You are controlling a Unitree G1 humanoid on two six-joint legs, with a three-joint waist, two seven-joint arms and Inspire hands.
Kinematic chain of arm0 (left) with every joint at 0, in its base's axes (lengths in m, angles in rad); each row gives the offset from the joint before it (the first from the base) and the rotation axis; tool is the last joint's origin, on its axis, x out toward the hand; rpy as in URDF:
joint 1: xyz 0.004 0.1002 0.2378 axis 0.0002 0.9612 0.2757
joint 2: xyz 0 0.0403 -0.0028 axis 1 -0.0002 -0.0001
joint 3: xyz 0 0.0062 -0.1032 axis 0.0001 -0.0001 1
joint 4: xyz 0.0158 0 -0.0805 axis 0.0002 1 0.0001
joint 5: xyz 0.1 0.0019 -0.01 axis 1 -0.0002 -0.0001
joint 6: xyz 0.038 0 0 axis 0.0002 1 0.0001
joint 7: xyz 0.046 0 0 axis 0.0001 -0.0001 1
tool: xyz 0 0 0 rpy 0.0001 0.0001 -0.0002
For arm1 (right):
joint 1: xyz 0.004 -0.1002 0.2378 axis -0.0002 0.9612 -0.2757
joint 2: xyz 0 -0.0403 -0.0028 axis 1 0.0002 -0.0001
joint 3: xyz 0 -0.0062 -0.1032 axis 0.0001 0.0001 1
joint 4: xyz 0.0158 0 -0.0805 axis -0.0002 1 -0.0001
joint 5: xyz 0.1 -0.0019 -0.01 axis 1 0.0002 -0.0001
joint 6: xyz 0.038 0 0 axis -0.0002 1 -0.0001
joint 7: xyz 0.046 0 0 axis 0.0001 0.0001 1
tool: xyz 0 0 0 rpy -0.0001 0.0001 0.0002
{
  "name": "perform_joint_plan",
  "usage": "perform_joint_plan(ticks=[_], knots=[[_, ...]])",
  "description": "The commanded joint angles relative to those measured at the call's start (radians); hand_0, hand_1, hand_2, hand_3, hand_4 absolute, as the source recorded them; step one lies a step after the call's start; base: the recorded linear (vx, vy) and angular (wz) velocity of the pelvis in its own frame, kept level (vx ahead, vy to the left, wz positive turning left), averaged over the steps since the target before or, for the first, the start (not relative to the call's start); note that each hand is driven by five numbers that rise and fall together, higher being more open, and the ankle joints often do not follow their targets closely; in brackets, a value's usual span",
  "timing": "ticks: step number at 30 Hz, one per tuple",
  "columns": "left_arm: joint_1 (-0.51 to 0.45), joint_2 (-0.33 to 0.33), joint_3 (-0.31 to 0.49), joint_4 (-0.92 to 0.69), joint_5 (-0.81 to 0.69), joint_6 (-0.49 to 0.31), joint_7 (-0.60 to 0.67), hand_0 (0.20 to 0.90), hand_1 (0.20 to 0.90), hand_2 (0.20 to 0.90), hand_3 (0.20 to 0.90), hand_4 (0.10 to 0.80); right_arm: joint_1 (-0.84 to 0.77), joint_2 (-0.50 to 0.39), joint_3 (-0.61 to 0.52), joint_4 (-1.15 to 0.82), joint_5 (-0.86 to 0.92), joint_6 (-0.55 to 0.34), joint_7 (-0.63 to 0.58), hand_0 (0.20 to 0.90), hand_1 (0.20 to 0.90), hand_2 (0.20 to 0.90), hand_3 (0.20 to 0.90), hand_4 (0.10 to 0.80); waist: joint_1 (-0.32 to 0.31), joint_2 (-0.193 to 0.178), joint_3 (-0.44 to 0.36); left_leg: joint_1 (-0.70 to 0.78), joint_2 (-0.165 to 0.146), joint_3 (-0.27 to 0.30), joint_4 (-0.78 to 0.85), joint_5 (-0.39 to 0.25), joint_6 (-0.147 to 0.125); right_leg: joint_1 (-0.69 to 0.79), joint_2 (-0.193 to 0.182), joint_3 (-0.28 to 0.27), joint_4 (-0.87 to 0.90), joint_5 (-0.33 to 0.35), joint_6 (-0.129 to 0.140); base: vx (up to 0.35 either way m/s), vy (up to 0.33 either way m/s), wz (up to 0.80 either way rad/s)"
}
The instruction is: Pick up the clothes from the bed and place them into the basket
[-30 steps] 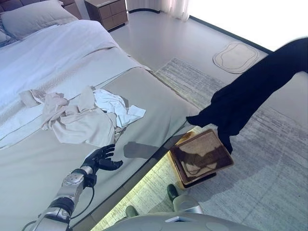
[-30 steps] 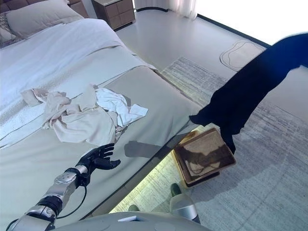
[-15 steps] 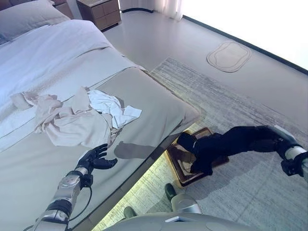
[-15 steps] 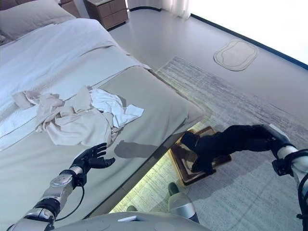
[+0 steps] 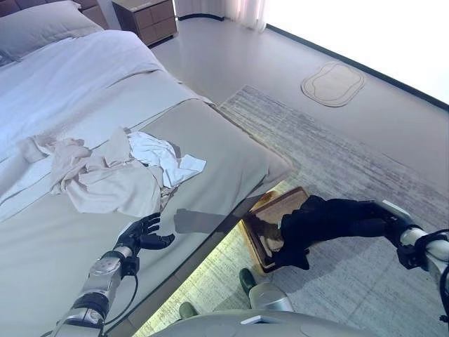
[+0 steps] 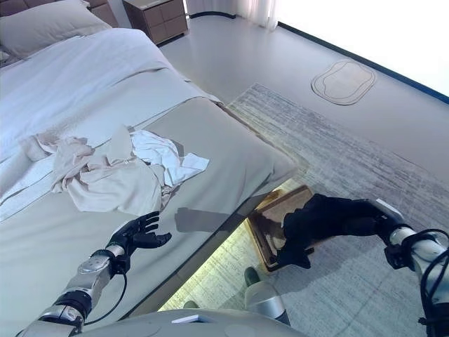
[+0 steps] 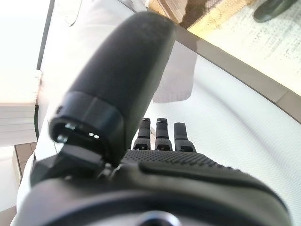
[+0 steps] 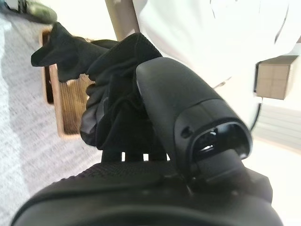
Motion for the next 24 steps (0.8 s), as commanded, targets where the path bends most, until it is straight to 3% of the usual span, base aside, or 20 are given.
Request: perform_joint_plan(ticks=[1, 14, 15, 16, 24], knots=[[-0.065, 0.039, -0.029, -0.076, 0.009, -0.037, 0.005, 0.900, 0.900, 0.900, 0.900, 0.800, -0.173, -0.024, -0.011, 0.045, 0.072, -0.061, -0.044, 0.300, 0.300, 0.300, 0.200, 0.100, 0.072, -0.028, -0.074, 0.012, -0.027, -0.055, 0.089, -0.146, 0.027, -0.074, 0.020, -0.058, 0.081, -0.027, 0.034, 0.001, -0.021, 0.12], [-0.085, -0.003, -0.100, -0.058, 0.030, -0.039, 0.001, 0.900, 0.900, 0.900, 0.900, 0.800, -0.416, 0.046, 0.191, 0.409, 0.029, -0.021, -0.091, 0.300, 0.300, 0.300, 0.200, 0.100, 0.176, -0.018, -0.063, 0.011, -0.032, -0.109, 0.087, -0.140, 0.018, -0.032, 0.001, -0.117, 0.065, -0.034, 0.027, 0.002, -0.026, 0.15], [-0.085, -0.005, -0.105, -0.057, 0.031, -0.041, -0.001, 0.900, 0.900, 0.900, 0.900, 0.800, -0.430, 0.056, 0.203, 0.445, 0.016, -0.027, -0.093, 0.460, 0.460, 0.460, 0.387, 0.287, 0.185, -0.017, -0.062, 0.009, -0.033, -0.113, 0.089, -0.140, 0.018, -0.029, -0.001, -0.123, 0.064, -0.037, 0.025, 0.001, -0.025, 0.16], [-0.085, -0.008, -0.108, -0.058, 0.032, -0.041, 0.000, 0.900, 0.900, 0.900, 0.900, 0.800, -0.440, 0.064, 0.213, 0.464, 0.012, -0.025, -0.101, 0.900, 0.900, 0.900, 0.900, 0.800, 0.192, -0.015, -0.060, 0.007, -0.033, -0.116, 0.090, -0.140, 0.018, -0.026, -0.002, -0.127, 0.064, -0.038, 0.024, 0.002, -0.022, 0.14], [-0.065, -0.007, -0.098, -0.069, 0.031, -0.045, 0.002, 0.900, 0.900, 0.900, 0.900, 0.800, -0.455, 0.091, 0.229, 0.542, -0.096, 0.003, -0.156, 0.900, 0.900, 0.900, 0.900, 0.800, 0.217, -0.006, -0.051, 0.010, -0.035, -0.135, 0.088, -0.138, 0.021, -0.009, -0.007, -0.150, 0.066, -0.049, 0.019, 0.010, -0.018, 0.13]])
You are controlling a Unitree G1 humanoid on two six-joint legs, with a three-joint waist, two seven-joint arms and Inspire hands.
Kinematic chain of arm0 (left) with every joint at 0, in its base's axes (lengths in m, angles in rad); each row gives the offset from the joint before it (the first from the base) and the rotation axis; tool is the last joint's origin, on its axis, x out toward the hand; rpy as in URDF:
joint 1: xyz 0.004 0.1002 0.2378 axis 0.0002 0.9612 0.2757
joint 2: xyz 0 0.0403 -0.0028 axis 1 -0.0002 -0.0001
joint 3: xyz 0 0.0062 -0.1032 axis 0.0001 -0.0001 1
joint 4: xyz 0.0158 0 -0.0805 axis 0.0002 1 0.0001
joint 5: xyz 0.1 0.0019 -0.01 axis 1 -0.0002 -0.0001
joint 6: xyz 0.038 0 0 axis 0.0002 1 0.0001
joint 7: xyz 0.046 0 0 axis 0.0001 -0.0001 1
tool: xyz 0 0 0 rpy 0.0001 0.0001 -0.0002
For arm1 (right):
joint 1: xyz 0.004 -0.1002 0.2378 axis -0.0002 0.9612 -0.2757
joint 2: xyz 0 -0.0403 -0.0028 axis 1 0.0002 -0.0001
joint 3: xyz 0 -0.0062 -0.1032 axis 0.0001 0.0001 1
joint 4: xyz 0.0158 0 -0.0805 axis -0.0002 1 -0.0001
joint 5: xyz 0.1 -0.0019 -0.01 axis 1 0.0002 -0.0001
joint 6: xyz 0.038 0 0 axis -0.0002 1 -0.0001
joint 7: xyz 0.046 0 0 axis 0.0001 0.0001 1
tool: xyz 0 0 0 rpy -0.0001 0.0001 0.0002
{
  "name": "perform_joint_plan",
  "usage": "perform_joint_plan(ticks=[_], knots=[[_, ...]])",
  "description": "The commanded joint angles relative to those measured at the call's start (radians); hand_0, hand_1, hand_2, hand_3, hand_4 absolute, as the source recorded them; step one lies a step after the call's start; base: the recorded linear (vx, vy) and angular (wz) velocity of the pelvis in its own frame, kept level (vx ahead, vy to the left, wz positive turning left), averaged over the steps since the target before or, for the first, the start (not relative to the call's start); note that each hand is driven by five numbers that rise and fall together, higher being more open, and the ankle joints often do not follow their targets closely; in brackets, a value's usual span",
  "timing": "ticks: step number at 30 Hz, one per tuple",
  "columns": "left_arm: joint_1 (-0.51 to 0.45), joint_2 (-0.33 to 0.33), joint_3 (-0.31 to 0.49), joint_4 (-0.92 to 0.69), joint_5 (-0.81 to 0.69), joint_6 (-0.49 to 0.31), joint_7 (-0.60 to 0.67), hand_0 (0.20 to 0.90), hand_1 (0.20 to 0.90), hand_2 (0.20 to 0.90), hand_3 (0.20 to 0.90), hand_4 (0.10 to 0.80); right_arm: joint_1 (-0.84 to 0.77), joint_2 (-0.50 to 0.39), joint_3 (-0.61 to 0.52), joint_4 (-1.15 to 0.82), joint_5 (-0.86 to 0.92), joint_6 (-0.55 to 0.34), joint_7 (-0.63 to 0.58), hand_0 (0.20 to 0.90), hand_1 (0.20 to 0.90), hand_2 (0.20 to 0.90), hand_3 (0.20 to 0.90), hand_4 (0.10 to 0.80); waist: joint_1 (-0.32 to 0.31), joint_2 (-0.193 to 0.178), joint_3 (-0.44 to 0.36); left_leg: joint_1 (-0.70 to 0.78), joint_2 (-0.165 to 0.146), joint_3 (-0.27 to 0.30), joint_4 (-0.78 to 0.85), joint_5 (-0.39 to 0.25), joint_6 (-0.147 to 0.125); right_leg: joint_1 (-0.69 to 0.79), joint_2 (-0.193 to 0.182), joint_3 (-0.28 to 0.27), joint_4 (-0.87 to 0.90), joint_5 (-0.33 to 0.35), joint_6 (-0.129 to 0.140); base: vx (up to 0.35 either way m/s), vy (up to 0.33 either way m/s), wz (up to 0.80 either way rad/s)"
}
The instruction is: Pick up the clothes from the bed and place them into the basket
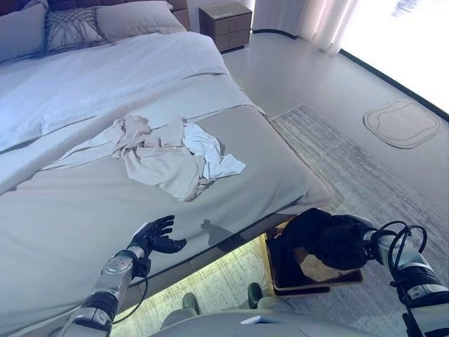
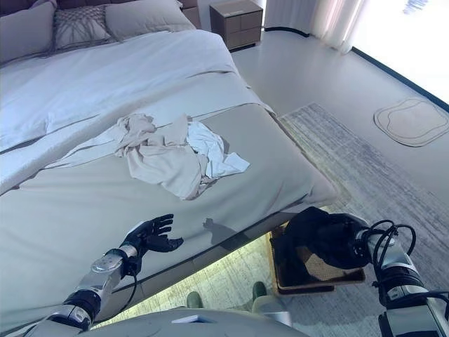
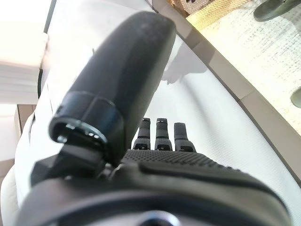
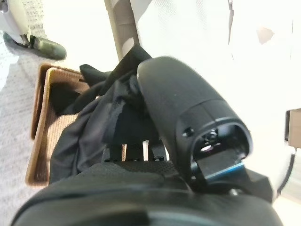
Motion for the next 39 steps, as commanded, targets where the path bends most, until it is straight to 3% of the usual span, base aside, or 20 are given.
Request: perform_joint_plan(ticks=[1, 7, 12, 17, 24, 29, 33, 39], knots=[[-0.063, 0.020, -0.016, -0.031, 0.003, -0.068, 0.002, 0.900, 0.900, 0.900, 0.900, 0.800, -0.122, -0.059, -0.007, 0.063, -0.073, -0.022, -0.046, 0.900, 0.900, 0.900, 0.900, 0.800, 0.020, -0.013, -0.044, 0.026, -0.039, -0.023, 0.088, -0.169, 0.023, -0.052, 0.001, -0.040, 0.068, -0.046, 0.016, 0.002, -0.005, 0.05], [-0.050, 0.024, -0.004, -0.027, 0.012, -0.085, -0.011, 0.900, 0.900, 0.900, 0.900, 0.800, -0.090, -0.066, -0.013, 0.142, -0.204, 0.025, -0.017, 0.900, 0.900, 0.900, 0.900, 0.800, 0.023, -0.013, -0.041, 0.026, -0.039, -0.024, 0.089, -0.169, 0.026, -0.048, 0.002, -0.039, 0.067, -0.048, 0.016, 0.000, 0.000, 0.00], [-0.056, 0.031, -0.005, -0.028, 0.017, -0.091, -0.027, 0.900, 0.900, 0.900, 0.900, 0.800, -0.078, -0.073, 0.015, 0.264, -0.363, 0.079, 0.080, 0.900, 0.900, 0.900, 0.900, 0.800, 0.029, -0.018, -0.036, 0.028, -0.037, -0.022, 0.089, -0.167, 0.029, -0.044, 0.002, -0.038, 0.066, -0.046, 0.017, 0.000, 0.000, 0.00], [-0.075, 0.035, -0.021, -0.034, 0.021, -0.078, -0.033, 0.900, 0.900, 0.900, 0.900, 0.800, -0.095, -0.090, 0.028, 0.307, -0.377, 0.054, 0.032, 0.900, 0.900, 0.900, 0.900, 0.800, 0.034, -0.022, -0.031, 0.029, -0.036, -0.027, 0.088, -0.166, 0.032, -0.044, 0.003, -0.037, 0.066, -0.041, 0.019, 0.000, 0.000, 0.00], [-0.064, 0.035, -0.016, -0.053, 0.014, -0.072, -0.028, 0.900, 0.900, 0.900, 0.900, 0.800, -0.100, -0.121, 0.009, 0.178, -0.384, 0.050, -0.074, 0.900, 0.900, 0.900, 0.900, 0.800, 0.021, -0.021, -0.024, 0.026, -0.033, -0.026, 0.087, -0.167, 0.033, -0.052, 0.007, -0.026, 0.068, -0.040, 0.019, 0.000, 0.000, 0.00], [-0.041, 0.032, 0.007, -0.078, -0.006, -0.069, -0.004, 0.900, 0.900, 0.900, 0.900, 0.800, -0.110, -0.141, -0.013, -0.093, -0.320, 0.089, -0.195, 0.900, 0.900, 0.900, 0.900, 0.800, 0.010, -0.014, -0.019, 0.026, -0.031, -0.026, 0.089, -0.167, 0.031, -0.054, 0.006, -0.025, 0.076, -0.046, 0.016, 0.013, 0.008, -0.03], [-0.021, 0.019, 0.026, -0.094, -0.023, -0.087, 0.028, 0.900, 0.900, 0.900, 0.900, 0.800, -0.142, -0.135, -0.031, -0.333, -0.335, -0.007, -0.351, 0.900, 0.900, 0.900, 0.900, 0.800, 0.012, -0.001, -0.012, 0.015, -0.034, -0.037, 0.097, -0.169, 0.032, -0.060, 0.005, -0.030, 0.093, -0.063, 0.009, 0.008, 0.011, -0.04], [0.004, 0.009, 0.036, -0.102, -0.001, -0.136, 0.063, 0.900, 0.900, 0.900, 0.900, 0.800, -0.233, -0.130, -0.019, -0.456, -0.368, -0.101, -0.495, 0.900, 0.900, 0.900, 0.900, 0.800, 0.052, 0.016, -0.007, -0.008, -0.044, -0.074, 0.111, -0.175, 0.030, -0.052, -0.004, -0.061, 0.108, -0.092, -0.001, 0.005, 0.005, 0.08]])
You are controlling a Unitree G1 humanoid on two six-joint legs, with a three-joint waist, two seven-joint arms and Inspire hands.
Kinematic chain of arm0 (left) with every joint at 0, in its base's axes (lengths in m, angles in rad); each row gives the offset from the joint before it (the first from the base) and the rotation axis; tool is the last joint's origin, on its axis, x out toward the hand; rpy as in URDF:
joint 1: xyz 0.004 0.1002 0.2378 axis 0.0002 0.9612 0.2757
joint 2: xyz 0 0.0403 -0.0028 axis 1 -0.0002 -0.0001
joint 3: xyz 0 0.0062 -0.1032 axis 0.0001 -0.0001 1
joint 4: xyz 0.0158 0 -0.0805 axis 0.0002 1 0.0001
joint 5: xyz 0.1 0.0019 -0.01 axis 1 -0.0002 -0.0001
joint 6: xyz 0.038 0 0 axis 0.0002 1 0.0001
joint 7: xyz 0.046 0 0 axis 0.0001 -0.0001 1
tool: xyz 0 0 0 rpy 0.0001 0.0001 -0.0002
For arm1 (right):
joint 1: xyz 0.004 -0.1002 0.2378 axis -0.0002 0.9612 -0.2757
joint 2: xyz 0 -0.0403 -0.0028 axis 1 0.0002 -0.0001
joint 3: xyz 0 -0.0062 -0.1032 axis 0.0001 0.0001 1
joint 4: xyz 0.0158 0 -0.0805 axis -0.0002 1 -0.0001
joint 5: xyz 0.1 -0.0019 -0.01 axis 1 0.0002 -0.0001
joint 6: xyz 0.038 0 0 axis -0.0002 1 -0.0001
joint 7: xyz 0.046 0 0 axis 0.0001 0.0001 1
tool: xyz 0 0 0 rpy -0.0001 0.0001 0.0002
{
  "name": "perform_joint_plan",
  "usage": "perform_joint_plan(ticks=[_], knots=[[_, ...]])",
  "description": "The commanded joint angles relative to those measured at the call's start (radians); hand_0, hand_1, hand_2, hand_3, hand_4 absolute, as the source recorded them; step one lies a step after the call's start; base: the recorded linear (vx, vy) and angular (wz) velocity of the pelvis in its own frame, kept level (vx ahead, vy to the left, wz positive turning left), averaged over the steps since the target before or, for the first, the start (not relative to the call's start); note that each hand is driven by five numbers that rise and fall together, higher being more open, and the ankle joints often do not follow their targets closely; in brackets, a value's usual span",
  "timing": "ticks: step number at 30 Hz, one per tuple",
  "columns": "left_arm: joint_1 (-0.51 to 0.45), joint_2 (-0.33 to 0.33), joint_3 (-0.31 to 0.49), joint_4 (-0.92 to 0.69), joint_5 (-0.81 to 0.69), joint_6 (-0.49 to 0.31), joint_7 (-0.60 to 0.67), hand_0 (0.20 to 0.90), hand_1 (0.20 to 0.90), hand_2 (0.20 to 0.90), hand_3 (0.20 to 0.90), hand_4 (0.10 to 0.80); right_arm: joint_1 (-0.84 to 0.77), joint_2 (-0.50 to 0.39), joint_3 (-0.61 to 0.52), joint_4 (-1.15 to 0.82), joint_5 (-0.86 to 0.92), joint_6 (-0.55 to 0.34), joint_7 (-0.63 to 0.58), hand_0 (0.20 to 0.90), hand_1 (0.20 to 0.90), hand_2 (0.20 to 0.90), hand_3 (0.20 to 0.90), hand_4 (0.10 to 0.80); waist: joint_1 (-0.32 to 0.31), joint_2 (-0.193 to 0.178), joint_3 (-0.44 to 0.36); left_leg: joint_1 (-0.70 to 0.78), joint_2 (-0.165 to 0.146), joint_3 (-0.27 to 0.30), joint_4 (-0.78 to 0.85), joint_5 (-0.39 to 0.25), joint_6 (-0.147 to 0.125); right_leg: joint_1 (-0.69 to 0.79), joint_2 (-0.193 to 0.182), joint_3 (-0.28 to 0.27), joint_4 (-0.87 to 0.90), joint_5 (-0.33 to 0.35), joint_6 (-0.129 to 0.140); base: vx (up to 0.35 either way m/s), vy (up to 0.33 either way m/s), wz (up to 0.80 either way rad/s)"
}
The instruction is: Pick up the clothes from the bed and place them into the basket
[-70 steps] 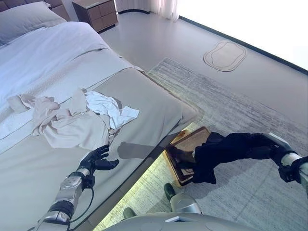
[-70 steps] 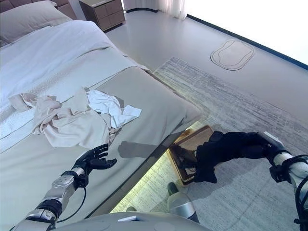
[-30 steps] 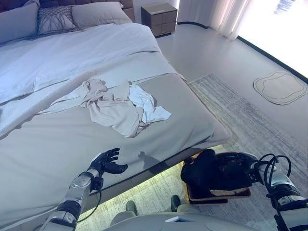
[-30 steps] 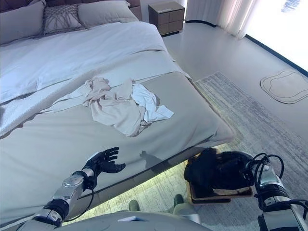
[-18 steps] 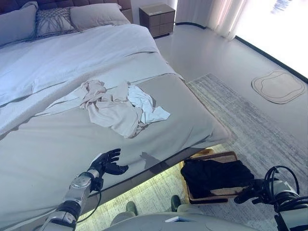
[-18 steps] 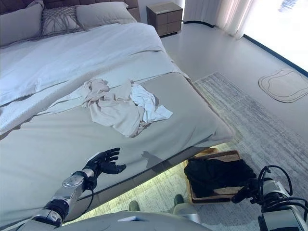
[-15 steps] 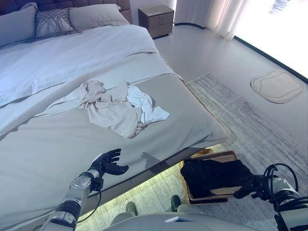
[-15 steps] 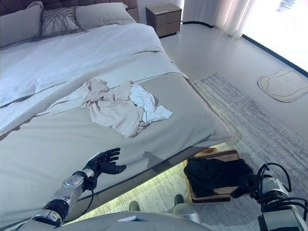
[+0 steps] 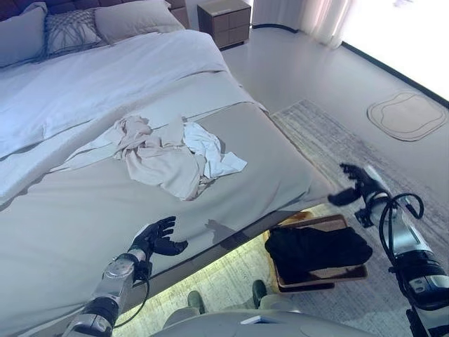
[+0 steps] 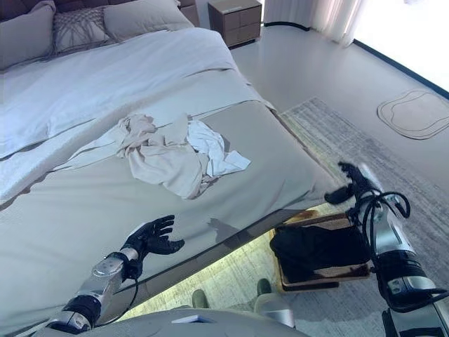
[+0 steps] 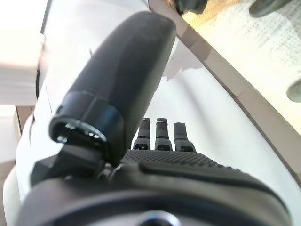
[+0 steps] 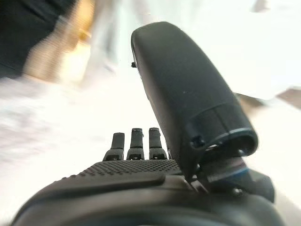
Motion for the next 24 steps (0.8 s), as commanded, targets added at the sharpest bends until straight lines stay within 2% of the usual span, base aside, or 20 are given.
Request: perform_joint_plan(ticks=[1, 7, 12, 15, 20, 24], knots=[[-0.037, 0.036, 0.030, -0.057, -0.015, -0.120, 0.029, 0.900, 0.900, 0.900, 0.900, 0.800, -0.180, -0.090, -0.013, -0.052, -0.036, -0.130, -0.154, 0.900, 0.900, 0.900, 0.900, 0.800, 0.059, -0.029, -0.029, -0.001, -0.045, -0.078, 0.112, -0.176, 0.026, -0.039, -0.005, -0.066, 0.111, -0.096, -0.004, 0.052, -0.002, 0.11], [0.008, 0.040, 0.045, -0.069, 0.000, -0.141, 0.031, 0.900, 0.900, 0.900, 0.900, 0.800, -0.267, -0.095, 0.022, -0.084, -0.055, -0.172, -0.243, 0.900, 0.900, 0.900, 0.900, 0.800, 0.107, -0.022, -0.035, -0.018, -0.050, -0.125, 0.135, -0.179, 0.015, -0.024, -0.013, -0.109, 0.129, -0.127, -0.021, 0.079, -0.011, 0.33], [0.028, 0.045, 0.049, -0.091, 0.010, -0.135, 0.018, 0.900, 0.900, 0.900, 0.900, 0.800, -0.307, -0.094, 0.071, -0.086, -0.077, -0.148, -0.186, 0.900, 0.900, 0.900, 0.900, 0.800, 0.143, -0.024, -0.032, -0.047, -0.057, -0.163, 0.174, -0.181, 0.004, -0.025, -0.023, -0.145, 0.158, -0.149, -0.036, 0.108, 0.001, 0.32], [0.048, 0.054, 0.040, -0.123, 0.022, -0.133, -0.008, 0.900, 0.900, 0.900, 0.900, 0.800, -0.344, -0.108, 0.113, -0.070, -0.096, -0.133, -0.126, 0.900, 0.900, 0.900, 0.900, 0.800, 0.174, -0.027, -0.014, -0.091, -0.059, -0.189, 0.234, -0.185, -0.003, -0.047, -0.036, -0.174, 0.215, -0.172, -0.056, 0.093, 0.028, 0.36], [0.049, 0.071, -0.005, -0.160, 0.001, -0.123, -0.044, 0.900, 0.900, 0.900, 0.900, 0.800, -0.456, -0.150, 0.192, 0.000, -0.116, -0.153, -0.106, 0.900, 0.900, 0.900, 0.900, 0.800, 0.226, -0.006, 0.050, -0.171, -0.059, -0.235, 0.283, -0.173, -0.010, -0.114, -0.056, -0.224, 0.313, -0.206, -0.081, -0.003, 0.050, 0.41], [0.028, 0.087, -0.042, -0.169, -0.035, -0.130, -0.030, 0.900, 0.900, 0.900, 0.900, 0.800, -0.600, -0.177, 0.274, 0.044, -0.146, -0.150, -0.106, 0.900, 0.900, 0.900, 0.900, 0.800, 0.265, 0.027, 0.119, -0.239, -0.068, -0.275, 0.278, -0.143, -0.016, -0.186, -0.071, -0.253, 0.365, -0.224, -0.093, -0.135, 0.078, 0.36]])
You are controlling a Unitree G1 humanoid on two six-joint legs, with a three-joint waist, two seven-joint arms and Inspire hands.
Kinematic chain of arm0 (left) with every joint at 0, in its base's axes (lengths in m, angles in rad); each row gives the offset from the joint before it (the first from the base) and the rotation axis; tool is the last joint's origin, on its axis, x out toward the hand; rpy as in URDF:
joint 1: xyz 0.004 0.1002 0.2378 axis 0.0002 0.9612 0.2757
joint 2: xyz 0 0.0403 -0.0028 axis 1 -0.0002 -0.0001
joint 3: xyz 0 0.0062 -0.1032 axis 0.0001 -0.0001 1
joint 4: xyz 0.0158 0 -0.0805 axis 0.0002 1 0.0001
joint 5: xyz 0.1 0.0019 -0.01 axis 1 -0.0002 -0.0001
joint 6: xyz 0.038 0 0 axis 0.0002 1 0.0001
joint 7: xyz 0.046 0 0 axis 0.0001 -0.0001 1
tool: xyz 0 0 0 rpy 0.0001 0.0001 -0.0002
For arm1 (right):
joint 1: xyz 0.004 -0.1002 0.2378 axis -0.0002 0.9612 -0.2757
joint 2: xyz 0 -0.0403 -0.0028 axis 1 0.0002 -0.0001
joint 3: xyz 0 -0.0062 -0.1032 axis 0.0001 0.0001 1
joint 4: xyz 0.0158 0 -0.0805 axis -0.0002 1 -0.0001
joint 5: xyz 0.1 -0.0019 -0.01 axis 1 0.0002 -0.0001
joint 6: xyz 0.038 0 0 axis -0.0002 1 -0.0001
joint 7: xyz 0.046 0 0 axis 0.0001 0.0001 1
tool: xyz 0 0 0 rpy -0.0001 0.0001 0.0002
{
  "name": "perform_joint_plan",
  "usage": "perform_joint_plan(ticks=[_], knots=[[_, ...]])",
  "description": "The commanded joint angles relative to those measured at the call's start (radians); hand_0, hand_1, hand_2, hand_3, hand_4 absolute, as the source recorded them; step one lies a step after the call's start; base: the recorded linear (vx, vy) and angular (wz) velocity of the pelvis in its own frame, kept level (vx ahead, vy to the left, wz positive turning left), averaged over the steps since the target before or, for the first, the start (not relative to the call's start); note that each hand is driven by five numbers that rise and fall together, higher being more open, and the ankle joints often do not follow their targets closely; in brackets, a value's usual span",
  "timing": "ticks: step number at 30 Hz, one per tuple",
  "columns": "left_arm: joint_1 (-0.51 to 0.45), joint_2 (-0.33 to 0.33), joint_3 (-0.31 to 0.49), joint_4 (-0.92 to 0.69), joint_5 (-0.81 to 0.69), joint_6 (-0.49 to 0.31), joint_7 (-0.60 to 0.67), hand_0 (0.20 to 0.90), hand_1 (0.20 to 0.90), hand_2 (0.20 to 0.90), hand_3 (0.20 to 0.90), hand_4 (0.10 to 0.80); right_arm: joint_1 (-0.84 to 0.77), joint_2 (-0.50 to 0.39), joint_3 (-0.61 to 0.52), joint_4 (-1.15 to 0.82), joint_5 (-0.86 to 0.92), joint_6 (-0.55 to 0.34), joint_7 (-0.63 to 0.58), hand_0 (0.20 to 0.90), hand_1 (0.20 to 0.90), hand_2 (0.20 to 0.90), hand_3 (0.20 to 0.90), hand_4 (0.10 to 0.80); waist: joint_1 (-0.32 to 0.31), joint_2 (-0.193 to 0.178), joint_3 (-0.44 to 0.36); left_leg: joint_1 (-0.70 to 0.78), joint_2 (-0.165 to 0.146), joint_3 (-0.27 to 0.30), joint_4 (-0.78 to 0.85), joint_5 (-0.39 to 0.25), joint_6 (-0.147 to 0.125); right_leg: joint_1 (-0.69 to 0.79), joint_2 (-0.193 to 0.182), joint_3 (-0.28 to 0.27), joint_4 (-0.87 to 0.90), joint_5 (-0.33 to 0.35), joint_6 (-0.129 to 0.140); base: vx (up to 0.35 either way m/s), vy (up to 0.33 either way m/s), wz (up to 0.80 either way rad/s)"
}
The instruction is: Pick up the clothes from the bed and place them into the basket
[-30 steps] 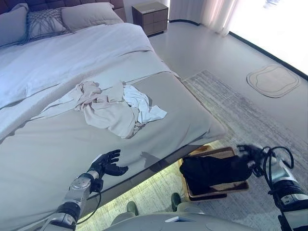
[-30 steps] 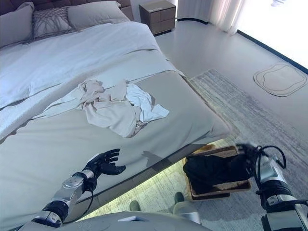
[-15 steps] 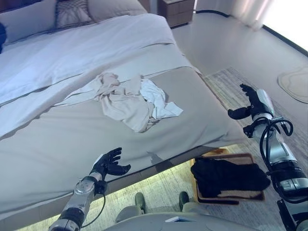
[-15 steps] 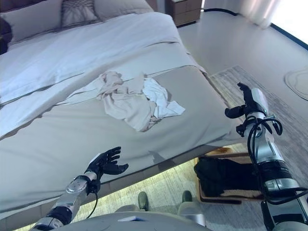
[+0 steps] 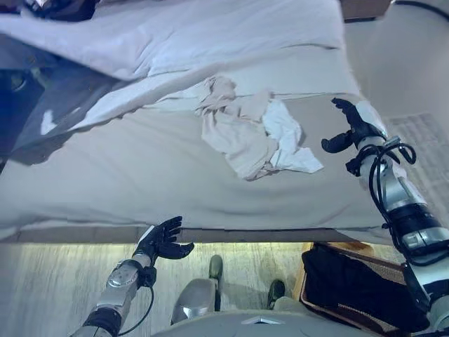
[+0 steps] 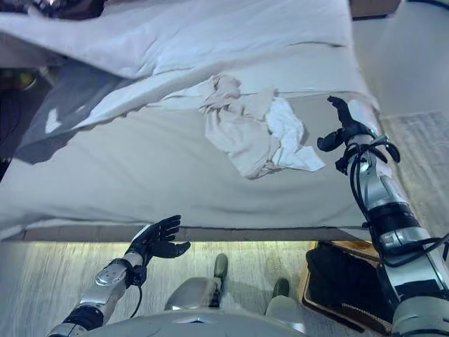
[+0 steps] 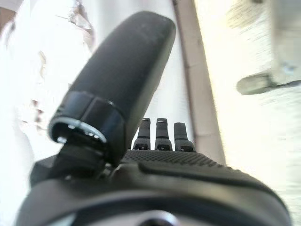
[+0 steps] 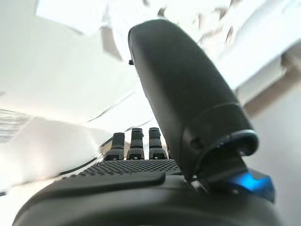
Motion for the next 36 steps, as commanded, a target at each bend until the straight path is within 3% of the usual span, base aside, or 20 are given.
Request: perform_joint_plan(ticks=[1, 8, 17, 29, 36], knots=[[-0.031, 0.091, -0.022, -0.096, -0.044, -0.078, 0.011, 0.900, 0.900, 0.900, 0.900, 0.800, -0.233, -0.103, 0.080, -0.058, -0.077, -0.059, -0.040, 0.900, 0.900, 0.900, 0.900, 0.800, 0.054, -0.031, 0.020, -0.037, -0.015, -0.013, 0.150, -0.162, -0.008, -0.120, -0.020, -0.003, 0.216, -0.106, -0.084, -0.132, 0.093, 0.34], [-0.020, 0.122, -0.038, -0.202, -0.080, -0.142, 0.015, 0.900, 0.900, 0.900, 0.900, 0.800, -0.408, -0.093, 0.179, -0.019, -0.128, 0.005, -0.049, 0.900, 0.900, 0.900, 0.900, 0.800, 0.121, 0.003, 0.132, -0.183, -0.046, -0.037, 0.264, -0.167, 0.013, -0.273, -0.082, -0.039, 0.410, -0.149, -0.105, -0.093, 0.087, 0.28], [-0.007, 0.175, -0.055, -0.389, -0.065, -0.148, 0.068, 0.900, 0.900, 0.900, 0.900, 0.800, -0.539, -0.064, 0.242, 0.053, -0.169, 0.065, -0.088, 0.900, 0.900, 0.900, 0.900, 0.800, 0.187, 0.020, 0.225, -0.363, -0.110, -0.028, 0.573, -0.307, 0.066, -0.423, -0.150, -0.047, 0.743, -0.281, -0.138, 0.035, 0.029, 0.23], [0.049, 0.228, -0.039, -0.567, -0.154, -0.165, 0.090, 0.900, 0.900, 0.900, 0.900, 0.800, -0.650, -0.106, 0.338, 0.186, -0.229, 0.186, -0.047, 0.900, 0.900, 0.900, 0.900, 0.800, 0.232, 0.063, 0.225, -0.678, -0.153, -0.020, 0.827, -0.357, 0.107, -0.723, -0.163, -0.035, 0.956, -0.319, -0.149, 0.002, -0.011, 0.13], [0.087, 0.260, -0.020, -0.650, -0.191, -0.194, 0.075, 0.900, 0.900, 0.900, 0.900, 0.800, -0.737, -0.183, 0.462, 0.323, -0.318, 0.272, 0.035, 0.900, 0.900, 0.900, 0.900, 0.800, 0.240, 0.074, 0.225, -0.815, -0.152, -0.017, 0.903, -0.365, 0.125, -0.866, -0.158, -0.024, 1.014, -0.315, -0.150, -0.064, -0.023, 0.05]])
